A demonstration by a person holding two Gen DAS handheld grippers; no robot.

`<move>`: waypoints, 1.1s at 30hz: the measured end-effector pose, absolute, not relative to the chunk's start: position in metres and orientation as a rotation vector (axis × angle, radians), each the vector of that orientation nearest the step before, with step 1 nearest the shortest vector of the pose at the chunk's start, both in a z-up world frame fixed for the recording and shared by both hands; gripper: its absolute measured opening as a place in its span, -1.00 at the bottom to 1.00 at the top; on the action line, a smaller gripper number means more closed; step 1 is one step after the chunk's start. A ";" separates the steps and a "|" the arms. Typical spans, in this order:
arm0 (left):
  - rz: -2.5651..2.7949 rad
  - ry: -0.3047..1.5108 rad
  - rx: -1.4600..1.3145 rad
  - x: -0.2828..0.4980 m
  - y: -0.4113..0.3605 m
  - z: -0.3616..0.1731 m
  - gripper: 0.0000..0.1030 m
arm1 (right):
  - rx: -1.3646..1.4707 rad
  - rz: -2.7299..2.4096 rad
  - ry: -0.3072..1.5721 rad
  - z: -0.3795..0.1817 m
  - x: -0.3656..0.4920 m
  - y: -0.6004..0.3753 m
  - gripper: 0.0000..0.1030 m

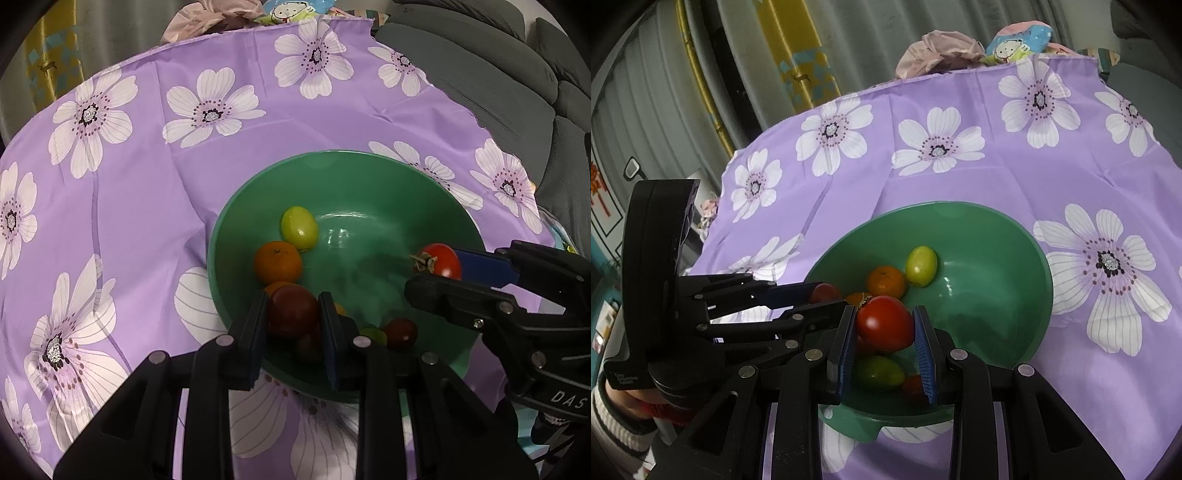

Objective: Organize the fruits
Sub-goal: 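Hold both cherry tomatoes low inside the green bowl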

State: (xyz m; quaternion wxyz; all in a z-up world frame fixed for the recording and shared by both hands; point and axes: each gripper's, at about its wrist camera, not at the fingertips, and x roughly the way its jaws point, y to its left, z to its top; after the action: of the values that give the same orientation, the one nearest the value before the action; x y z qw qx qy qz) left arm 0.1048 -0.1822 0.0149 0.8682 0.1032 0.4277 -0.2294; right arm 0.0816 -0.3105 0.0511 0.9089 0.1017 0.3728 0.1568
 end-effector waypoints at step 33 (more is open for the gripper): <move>-0.482 0.912 0.229 0.106 -0.187 0.007 -0.48 | 0.195 0.324 0.798 0.044 0.088 -0.308 -0.38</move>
State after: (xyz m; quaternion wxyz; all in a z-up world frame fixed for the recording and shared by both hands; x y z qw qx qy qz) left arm 0.1065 -0.1872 0.0068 0.8636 0.1090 0.4352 -0.2300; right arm 0.0876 -0.3082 0.0445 0.9040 0.0944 0.3862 0.1570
